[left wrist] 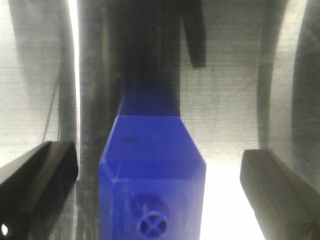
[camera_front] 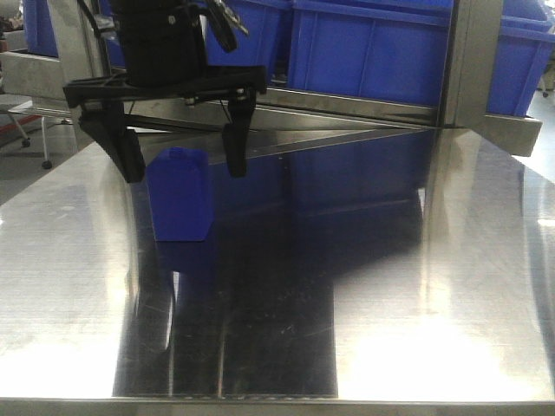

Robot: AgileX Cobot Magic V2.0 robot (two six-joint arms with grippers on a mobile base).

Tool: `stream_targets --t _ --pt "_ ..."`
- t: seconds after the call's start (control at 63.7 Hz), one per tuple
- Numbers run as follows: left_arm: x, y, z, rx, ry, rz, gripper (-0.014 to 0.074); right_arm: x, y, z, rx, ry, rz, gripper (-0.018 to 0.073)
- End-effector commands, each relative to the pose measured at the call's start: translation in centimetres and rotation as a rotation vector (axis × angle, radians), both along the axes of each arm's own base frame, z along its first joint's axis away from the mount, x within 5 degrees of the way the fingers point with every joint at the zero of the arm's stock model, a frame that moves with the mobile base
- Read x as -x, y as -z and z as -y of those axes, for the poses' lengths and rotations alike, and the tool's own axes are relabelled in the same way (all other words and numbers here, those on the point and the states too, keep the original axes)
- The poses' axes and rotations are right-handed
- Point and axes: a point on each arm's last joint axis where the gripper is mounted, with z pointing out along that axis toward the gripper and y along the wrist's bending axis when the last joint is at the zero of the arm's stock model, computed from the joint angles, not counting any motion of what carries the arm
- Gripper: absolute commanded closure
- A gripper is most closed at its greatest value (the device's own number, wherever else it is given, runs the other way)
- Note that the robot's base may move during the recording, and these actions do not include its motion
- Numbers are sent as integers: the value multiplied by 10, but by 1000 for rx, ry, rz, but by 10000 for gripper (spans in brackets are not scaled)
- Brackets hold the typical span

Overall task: Pick and sort blue part to right shelf
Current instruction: 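Lower the open left gripper around the remaining blue block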

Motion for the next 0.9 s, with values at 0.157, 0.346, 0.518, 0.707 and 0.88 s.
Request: stream_targets --t 0.157,0.346,0.518,0.707,0.88 --pt "14 -12 -5 -4 -8 -30 -92 1 -18 0 13 6 115 157" --pt "14 -7 -5 -13 -8 -45 -92 1 -18 0 13 6 115 157" --pt "14 -7 -5 -16 -7 -43 -92 1 -18 0 13 6 115 157" --pt "14 -7 -5 -16 -7 -43 -85 1 -18 0 13 6 115 157" --pt "14 -7 -5 -16 -7 -43 12 1 -18 0 13 6 115 157"
